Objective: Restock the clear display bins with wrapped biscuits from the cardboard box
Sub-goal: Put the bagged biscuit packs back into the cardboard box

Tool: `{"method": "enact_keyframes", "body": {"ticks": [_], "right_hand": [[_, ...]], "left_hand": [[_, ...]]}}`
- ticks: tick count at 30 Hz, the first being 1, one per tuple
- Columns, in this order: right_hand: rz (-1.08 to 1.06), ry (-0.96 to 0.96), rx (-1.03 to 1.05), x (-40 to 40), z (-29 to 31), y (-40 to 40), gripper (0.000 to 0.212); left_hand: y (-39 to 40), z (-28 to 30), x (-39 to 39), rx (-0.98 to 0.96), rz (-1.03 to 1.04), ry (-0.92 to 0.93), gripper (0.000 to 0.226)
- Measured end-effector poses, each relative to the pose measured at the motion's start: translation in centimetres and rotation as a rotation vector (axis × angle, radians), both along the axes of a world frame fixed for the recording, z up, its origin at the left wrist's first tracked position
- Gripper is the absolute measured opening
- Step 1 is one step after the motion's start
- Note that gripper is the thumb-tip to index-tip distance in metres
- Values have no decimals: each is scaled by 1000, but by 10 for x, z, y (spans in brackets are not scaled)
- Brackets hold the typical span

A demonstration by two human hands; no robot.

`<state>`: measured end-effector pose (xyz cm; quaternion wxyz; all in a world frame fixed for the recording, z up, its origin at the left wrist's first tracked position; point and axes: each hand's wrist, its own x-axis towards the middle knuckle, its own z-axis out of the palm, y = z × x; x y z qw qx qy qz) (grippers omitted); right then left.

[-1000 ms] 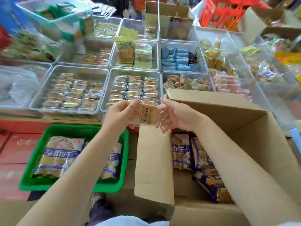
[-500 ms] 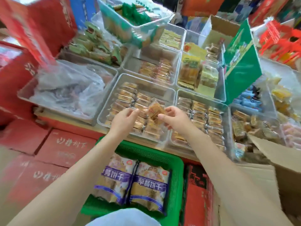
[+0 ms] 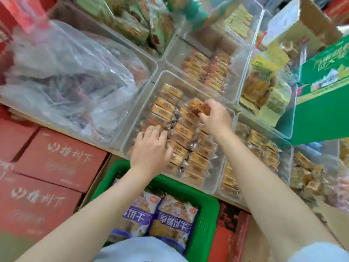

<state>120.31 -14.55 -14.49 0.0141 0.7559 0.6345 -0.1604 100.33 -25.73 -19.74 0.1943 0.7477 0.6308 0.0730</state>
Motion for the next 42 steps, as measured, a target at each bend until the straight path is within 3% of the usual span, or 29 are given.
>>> {"method": "enact_keyframes", "body": {"ticks": [3,7,11,13,17,20,23,26,32,35,37,42], "right_hand": [[46,-31,-87,-9,-19,9,41],[171,-167,-143,-10,-27,13,32],[229,-210,-208,-19,-35,-6,60],[229,-207,-237,-21,-36,-13,65],[205,-142,-271,-26,-22,-25,66],[209,55,-242,-26,0,-59,50],[100,323,-155,-9,34,-120,32],[28,439,50,34,69,-195,23],[-314,384,546,162,120,-346,20],[-485,344,645,237,126,-423,19],[-544,316,536,289,123,-468,19],[-514,188,-115,405,95,-551,21]], "left_hand": [[1,-1,1,-5,-10,19,50],[1,-4,2,10,-11,23,46],[2,-6,3,40,-5,11,43],[3,-5,3,38,-8,17,43],[1,-2,1,26,-16,-8,43],[-4,1,-1,15,-9,-48,42],[-27,21,16,29,-60,-124,36],[-77,63,60,33,-251,-233,28],[-187,150,179,-14,-702,-363,28],[-247,165,249,48,-827,-427,30],[-287,166,294,81,-899,-471,32],[-356,161,386,150,-922,-424,35]]}}
